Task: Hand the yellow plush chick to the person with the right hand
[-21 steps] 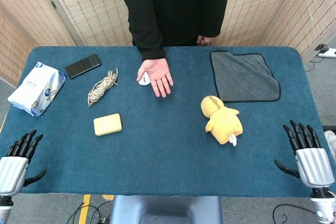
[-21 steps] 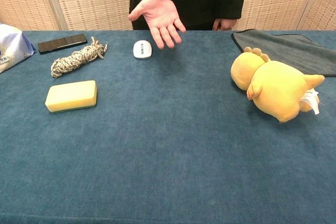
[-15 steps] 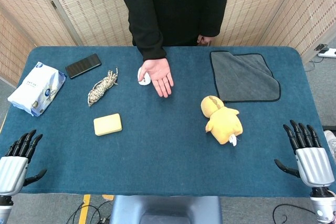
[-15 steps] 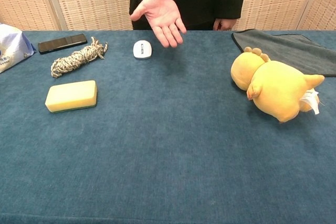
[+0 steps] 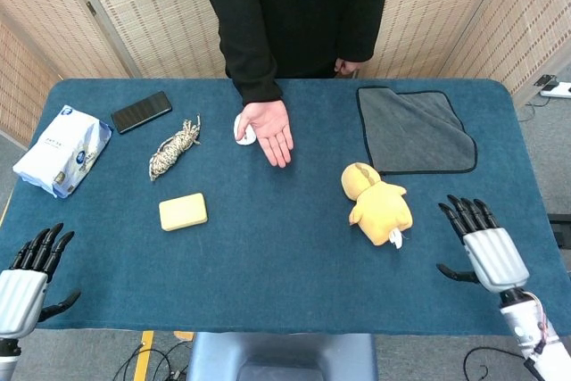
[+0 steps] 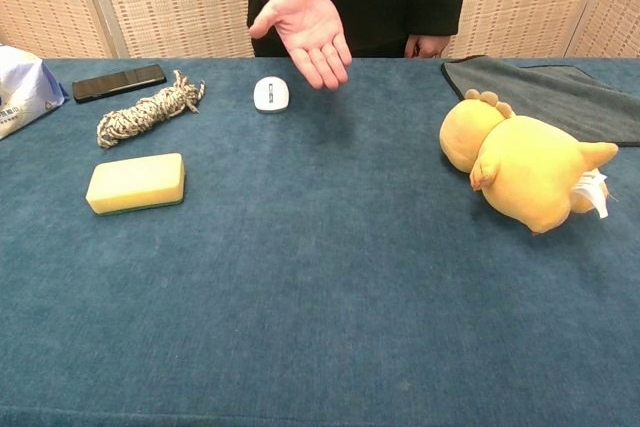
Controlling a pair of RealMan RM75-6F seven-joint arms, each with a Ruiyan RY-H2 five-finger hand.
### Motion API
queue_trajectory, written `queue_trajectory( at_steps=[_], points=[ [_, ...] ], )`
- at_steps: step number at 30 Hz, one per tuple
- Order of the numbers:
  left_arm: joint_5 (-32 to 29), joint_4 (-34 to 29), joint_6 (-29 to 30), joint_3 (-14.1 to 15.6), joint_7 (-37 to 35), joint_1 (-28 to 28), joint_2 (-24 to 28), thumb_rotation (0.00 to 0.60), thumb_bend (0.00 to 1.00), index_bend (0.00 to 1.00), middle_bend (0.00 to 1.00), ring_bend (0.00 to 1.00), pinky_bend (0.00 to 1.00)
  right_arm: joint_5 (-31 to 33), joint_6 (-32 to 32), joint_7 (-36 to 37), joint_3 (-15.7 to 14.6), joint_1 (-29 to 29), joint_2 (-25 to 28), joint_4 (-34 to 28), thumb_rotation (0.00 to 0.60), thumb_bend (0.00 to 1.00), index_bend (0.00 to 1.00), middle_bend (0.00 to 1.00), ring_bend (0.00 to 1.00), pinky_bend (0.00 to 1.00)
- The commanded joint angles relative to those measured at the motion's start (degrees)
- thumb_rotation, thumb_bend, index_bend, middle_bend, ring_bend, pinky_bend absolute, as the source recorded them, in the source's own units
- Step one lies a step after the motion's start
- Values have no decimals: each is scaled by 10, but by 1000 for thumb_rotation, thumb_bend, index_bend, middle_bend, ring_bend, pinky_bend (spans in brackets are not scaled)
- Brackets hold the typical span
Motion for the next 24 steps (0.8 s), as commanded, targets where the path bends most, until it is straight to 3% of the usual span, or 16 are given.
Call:
queue_trajectory(
  at_steps=[1, 6, 14, 20, 24],
  points=[
    [2, -3, 4, 1, -5, 2, 3, 600, 222, 0, 0, 0, 177, 107, -154, 23, 53, 106, 31, -57, 600, 97, 0, 0, 0, 0],
    [4, -2, 4, 1, -20, 1, 6, 600, 222, 0, 0, 0, 177, 216, -190, -19, 82, 163, -37, -43, 600, 97, 0, 0, 0, 0],
    [0, 1, -7, 1, -54, -4, 16, 600, 222, 0, 0, 0, 177, 335, -125, -100, 81, 188, -168, -4, 600, 102, 0, 0, 0, 0],
    [-2, 4, -3, 1, -84, -3, 25, 600, 222, 0, 0, 0, 177, 345, -70, -125, 71, 185, -233, 34, 600, 161, 0, 0, 0, 8],
    [-4, 5, 1, 0, -100, -1, 32, 600, 222, 0, 0, 0, 177, 339, -18, -146, 71, 176, -262, 60, 600, 200, 0, 30, 12, 161]
  ],
)
